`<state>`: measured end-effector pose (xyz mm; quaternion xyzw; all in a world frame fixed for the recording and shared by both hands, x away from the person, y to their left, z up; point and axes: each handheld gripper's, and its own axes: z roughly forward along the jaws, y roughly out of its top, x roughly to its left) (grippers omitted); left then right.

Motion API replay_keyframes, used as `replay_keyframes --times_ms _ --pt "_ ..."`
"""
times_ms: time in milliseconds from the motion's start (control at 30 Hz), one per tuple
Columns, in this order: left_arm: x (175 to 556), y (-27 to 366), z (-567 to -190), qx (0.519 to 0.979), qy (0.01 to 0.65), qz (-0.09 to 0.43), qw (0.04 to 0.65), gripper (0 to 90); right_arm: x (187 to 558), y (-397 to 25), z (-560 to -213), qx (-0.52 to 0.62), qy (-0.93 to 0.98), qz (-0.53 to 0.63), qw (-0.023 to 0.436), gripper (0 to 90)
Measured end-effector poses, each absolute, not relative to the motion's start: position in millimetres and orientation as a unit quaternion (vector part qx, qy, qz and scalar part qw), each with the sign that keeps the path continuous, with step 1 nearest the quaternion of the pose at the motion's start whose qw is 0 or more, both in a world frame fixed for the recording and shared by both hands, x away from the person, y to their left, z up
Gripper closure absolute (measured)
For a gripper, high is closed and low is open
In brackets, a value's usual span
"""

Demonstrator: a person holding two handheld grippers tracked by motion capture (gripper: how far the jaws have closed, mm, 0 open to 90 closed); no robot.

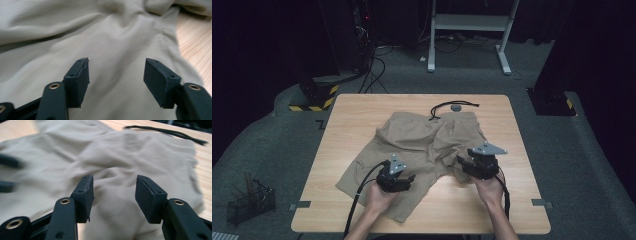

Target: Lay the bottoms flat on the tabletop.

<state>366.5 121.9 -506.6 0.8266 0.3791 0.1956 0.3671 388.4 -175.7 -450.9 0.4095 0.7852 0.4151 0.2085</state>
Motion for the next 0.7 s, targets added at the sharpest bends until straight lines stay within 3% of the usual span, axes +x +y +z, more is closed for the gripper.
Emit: replay_keyframes --times_ms 200,333,400,567,600,633,700 --pt "369.9 79.3 -510.4 0.84 0.354 0.167 0.375 29.6 372.3 -170.2 -475.7 0.411 0.807 0.369 0.209 52.1" --pt "370.4 56.3 -516.2 0.855 0.336 0.169 0.357 30.8 385.1 -170.0 -493.4 0.415 0.818 0.345 0.197 79.8" --pt "373.9 52.1 -518.4 0.856 0.338 0.173 0.352 37.8 388.4 -169.2 -494.3 0.406 0.822 0.347 0.197 87.5" --pt "382.3 49.5 -514.8 0.862 0.335 0.175 0.339 81.3 389.5 -171.2 -481.7 0.395 0.818 0.365 0.203 88.8" --pt "382.7 48.9 -514.3 0.864 0.331 0.18 0.332 81.3 390.2 -171.9 -478.0 0.394 0.817 0.367 0.207 88.8" --pt "382.1 51.9 -512.2 0.865 0.328 0.181 0.334 87.9 392.2 -174.3 -470.5 0.394 0.811 0.375 0.217 88.8" --pt "380.6 56.1 -509.4 0.861 0.328 0.183 0.343 88.7 393.4 -176.2 -466.6 0.395 0.807 0.379 0.223 88.7"
